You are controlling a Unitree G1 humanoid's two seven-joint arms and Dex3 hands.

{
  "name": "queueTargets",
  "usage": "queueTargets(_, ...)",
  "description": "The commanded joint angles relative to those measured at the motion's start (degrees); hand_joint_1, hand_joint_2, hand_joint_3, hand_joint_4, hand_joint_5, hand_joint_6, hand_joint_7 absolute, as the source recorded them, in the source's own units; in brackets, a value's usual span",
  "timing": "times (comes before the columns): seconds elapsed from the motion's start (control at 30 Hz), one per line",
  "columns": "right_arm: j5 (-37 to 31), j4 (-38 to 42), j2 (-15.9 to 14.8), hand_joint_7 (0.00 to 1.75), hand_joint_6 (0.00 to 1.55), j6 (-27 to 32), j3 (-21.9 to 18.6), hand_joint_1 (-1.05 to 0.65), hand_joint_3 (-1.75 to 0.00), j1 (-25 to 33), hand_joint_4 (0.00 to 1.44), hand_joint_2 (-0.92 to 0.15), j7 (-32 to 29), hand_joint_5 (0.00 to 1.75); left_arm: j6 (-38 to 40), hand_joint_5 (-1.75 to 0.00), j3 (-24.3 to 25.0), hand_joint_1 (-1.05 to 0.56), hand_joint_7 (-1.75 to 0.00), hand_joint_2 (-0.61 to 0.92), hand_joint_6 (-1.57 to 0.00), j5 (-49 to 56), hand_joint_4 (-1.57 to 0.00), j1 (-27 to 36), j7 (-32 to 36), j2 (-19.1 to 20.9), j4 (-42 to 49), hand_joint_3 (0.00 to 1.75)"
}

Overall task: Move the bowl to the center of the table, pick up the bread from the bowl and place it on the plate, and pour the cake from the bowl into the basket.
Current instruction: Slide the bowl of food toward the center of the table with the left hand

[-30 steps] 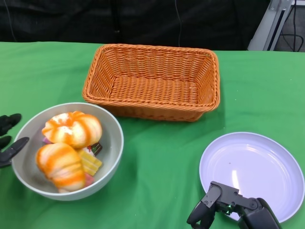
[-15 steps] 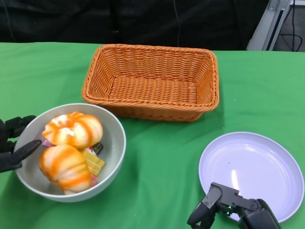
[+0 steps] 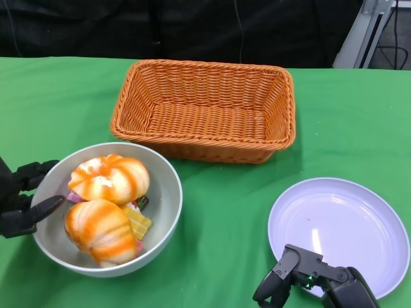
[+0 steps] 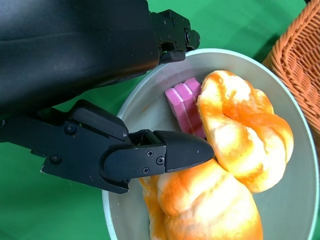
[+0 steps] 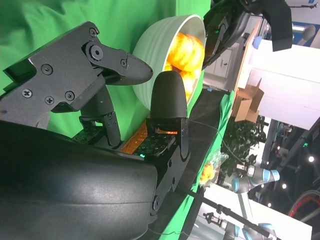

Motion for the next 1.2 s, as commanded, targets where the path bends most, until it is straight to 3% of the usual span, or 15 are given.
queueTargets(0.03, 0.15, 0.06, -0.09, 1.29, 0.72, -0.62, -0.56, -0.2, -0.93, 0.03, 0.79, -0.5, -0.3, 1.54, 1.27, 0.0, 0.03, -0.88, -0.01, 0.92, -0.04, -1.04, 0.0, 1.47, -1.24, 0.36, -2.57, 0.53)
queueTargets(0.23, 0.31, -0.22, -0.11, 1.28, 0.72, -0.32, -0.53, -0.2, -0.93, 0.2, 0.78, -0.49, -0.23, 1.55, 4.88, 0.0, -0.08, -0.88, 0.0, 0.92, -0.02, -1.76, 0.0, 3.81, -1.01, -0.13, -8.52, 0.54)
queueTargets(0.7, -0.12, 0.11, 0.13, 1.28, 0.72, -0.67, -0.05, -0.2, -0.94, -0.11, 0.78, -0.49, -0.51, 1.54, 21.08, 0.0, -0.75, -0.8, 0.0, 0.92, 0.0, -5.73, 0.0, 9.34, -0.61, -1.95, -26.24, 0.54)
queueTargets(1.2, -1.13, -0.93, 0.73, 1.29, 0.71, 0.37, 0.65, -0.2, -0.97, 0.32, 0.78, -0.48, -0.48, 1.53, 33.18, 0.0, -3.54, -0.73, 0.0, 0.92, 0.0, -7.01, 0.0, 9.62, 1.05, -3.46, -33.12, 0.54)
